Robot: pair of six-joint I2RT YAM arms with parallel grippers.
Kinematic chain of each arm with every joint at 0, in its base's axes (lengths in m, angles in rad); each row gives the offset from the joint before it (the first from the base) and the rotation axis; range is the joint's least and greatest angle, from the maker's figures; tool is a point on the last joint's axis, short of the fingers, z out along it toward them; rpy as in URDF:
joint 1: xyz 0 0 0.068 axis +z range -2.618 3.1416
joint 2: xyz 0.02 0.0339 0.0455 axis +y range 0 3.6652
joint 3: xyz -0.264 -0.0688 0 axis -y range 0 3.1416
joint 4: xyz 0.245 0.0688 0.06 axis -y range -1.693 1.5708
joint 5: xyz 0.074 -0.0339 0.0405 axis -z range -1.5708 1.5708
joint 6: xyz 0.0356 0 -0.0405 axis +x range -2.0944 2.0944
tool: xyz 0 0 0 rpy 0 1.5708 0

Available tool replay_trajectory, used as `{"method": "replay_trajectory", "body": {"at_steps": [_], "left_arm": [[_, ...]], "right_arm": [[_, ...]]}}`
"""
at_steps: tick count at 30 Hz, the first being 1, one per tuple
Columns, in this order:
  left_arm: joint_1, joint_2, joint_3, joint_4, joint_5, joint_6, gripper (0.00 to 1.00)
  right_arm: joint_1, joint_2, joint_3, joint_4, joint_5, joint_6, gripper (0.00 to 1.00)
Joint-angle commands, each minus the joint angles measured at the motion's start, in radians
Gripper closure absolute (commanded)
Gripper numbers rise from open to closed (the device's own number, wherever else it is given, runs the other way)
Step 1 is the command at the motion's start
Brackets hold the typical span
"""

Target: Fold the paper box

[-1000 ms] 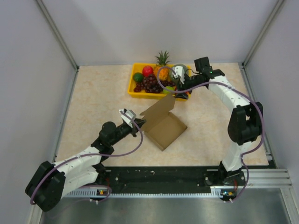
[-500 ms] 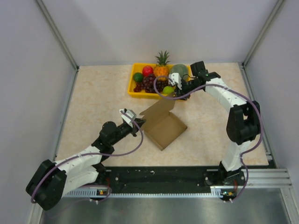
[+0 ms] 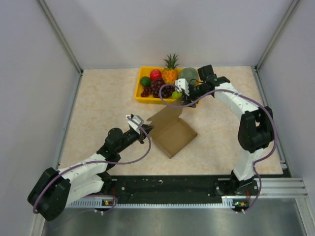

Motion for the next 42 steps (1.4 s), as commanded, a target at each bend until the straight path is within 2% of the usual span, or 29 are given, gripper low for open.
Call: {"method": "replay_trajectory", "body": {"at_steps": [1,3,6,8,9,14,17,20,23,26,27,29,30,32,37,40,42], "left_arm": [[0.002,0.002,-0.013,0.016,0.009,-0.004,1.00],[0.002,0.002,-0.014,0.016,0.007,-0.003,1.00],[0.003,0.012,-0.011,0.022,0.010,-0.003,1.00],[0.003,0.017,-0.008,0.023,0.013,-0.004,1.00],[0.003,0.018,-0.008,0.023,0.010,-0.004,1.00],[0.003,0.012,-0.014,0.017,-0.006,0.003,1.00],[0.003,0.014,-0.013,0.011,-0.013,0.007,1.00],[0.003,0.014,-0.010,0.004,-0.020,0.007,1.00],[0.003,0.020,-0.007,0.007,-0.020,0.000,1.00],[0.003,0.022,-0.008,0.010,-0.017,-0.006,1.00],[0.003,0.020,-0.011,0.011,-0.020,-0.007,1.00],[0.003,0.015,-0.013,0.008,-0.025,-0.007,1.00],[0.003,0.014,-0.013,0.005,-0.028,-0.006,1.00],[0.003,0.009,-0.011,-0.003,-0.040,-0.007,1.00],[0.003,0.011,-0.013,-0.009,-0.117,-0.049,1.00],[0.003,0.017,0.006,-0.044,-0.187,-0.116,0.81],[0.003,0.014,0.012,-0.082,-0.217,-0.186,0.55]], "right_arm": [[0.019,-0.021,0.043,-0.016,-0.048,-0.001,0.39],[0.016,-0.038,0.034,-0.021,-0.074,-0.027,0.36],[0.018,-0.053,0.017,-0.021,-0.089,-0.049,0.36],[0.016,-0.049,0.017,-0.032,-0.080,-0.052,0.43],[0.018,-0.046,0.012,-0.035,-0.074,-0.056,0.52],[0.013,-0.066,-0.028,-0.041,-0.051,-0.070,0.65],[0.013,-0.079,-0.038,-0.041,-0.026,-0.079,0.67],[0.013,-0.095,-0.042,-0.041,0.004,-0.085,0.62],[0.013,-0.104,-0.042,-0.042,-0.009,-0.093,0.65],[0.016,-0.104,-0.043,-0.044,-0.014,-0.096,0.71],[0.015,-0.101,-0.042,-0.046,-0.017,-0.098,0.78],[0.018,-0.098,-0.045,-0.046,-0.012,-0.098,0.86],[0.022,-0.098,-0.046,-0.046,-0.008,-0.102,0.94],[0.027,-0.098,-0.051,-0.046,0.004,-0.101,1.00],[0.045,-0.128,-0.074,-0.044,0.027,-0.041,1.00],[0.059,-0.150,-0.091,-0.023,0.078,0.040,1.00],[0.062,-0.158,-0.089,-0.004,0.095,0.129,1.00]]}}
